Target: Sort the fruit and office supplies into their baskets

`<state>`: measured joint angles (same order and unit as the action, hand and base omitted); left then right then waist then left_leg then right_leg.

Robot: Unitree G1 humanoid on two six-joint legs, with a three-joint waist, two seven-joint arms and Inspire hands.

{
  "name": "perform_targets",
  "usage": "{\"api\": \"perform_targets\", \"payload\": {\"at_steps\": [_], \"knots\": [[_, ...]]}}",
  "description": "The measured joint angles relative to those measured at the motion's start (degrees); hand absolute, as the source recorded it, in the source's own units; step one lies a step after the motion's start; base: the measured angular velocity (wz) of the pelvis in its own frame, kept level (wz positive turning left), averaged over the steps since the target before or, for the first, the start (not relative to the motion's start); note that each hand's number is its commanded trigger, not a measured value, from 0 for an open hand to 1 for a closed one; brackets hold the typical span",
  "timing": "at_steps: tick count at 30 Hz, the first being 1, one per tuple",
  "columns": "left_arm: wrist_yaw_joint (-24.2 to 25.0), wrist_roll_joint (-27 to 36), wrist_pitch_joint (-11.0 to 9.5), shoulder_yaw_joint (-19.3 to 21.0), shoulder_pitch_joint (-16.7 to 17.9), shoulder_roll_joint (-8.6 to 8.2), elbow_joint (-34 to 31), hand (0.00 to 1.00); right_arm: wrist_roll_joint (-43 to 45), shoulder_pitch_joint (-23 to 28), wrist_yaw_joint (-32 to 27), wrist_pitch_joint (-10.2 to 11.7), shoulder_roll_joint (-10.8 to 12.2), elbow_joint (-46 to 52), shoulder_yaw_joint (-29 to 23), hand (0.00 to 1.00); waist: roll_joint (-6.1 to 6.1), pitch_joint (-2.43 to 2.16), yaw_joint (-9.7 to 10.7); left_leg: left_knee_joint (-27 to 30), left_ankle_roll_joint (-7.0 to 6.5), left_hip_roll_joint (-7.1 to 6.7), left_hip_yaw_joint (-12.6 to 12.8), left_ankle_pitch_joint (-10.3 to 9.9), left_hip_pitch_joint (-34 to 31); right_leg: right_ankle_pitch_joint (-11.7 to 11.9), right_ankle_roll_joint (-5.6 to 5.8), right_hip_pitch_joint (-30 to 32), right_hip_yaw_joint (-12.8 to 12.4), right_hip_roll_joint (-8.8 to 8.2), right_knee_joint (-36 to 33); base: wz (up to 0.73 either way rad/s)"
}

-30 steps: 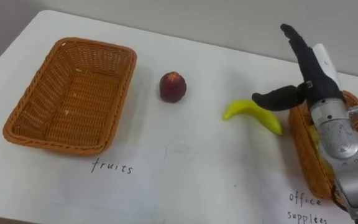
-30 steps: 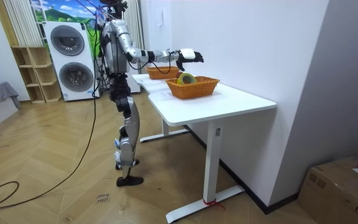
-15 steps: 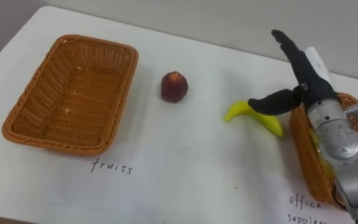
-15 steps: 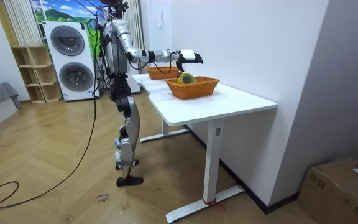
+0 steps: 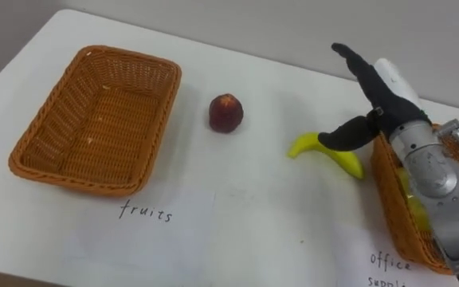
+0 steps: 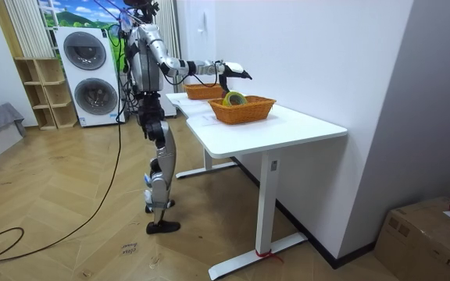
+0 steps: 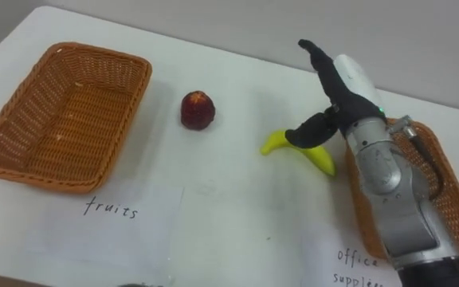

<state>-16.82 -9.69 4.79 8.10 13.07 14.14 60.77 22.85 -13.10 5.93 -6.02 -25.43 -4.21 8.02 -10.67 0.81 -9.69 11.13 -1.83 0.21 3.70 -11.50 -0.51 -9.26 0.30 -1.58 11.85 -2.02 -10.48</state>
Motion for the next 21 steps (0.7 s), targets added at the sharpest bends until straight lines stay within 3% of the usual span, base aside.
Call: {"api": "perform_targets", "payload": {"at_steps": [7,15,21], "knots": [[0.0,-0.1,0.0,0.2,0.2,0.1,-0.3,0.0,2.7,0.0,2.5,-0.4,-1.5,-2.6,1.9,0.0,-0.85,0.0,-0.6,0.4,0.0,-0.1,-0.9,0.0,-0.1,0.0,0.0,-0.4,1.0,-0.07,0.1,0.06],[0.1,0.0,-0.1,0.1,0.5,0.44,-1.9,0.0,6.5,0.0,5.8,-0.4,-1.5,-6.3,2.0,0.0,-0.48,0.16,-1.8,0.6,0.02,-0.09,-1.0,0.0,0.0,0.0,0.0,-0.5,0.9,-0.03,0.2,0.0],[1.4,0.0,0.1,-0.5,0.5,0.43,-2.2,0.0,7.1,0.0,6.9,-0.5,-1.5,-6.5,2.2,0.0,0.38,0.02,-1.8,0.6,0.02,-0.13,-1.1,0.0,0.1,0.0,-0.02,-1.0,0.9,0.0,0.8,0.0]]}}
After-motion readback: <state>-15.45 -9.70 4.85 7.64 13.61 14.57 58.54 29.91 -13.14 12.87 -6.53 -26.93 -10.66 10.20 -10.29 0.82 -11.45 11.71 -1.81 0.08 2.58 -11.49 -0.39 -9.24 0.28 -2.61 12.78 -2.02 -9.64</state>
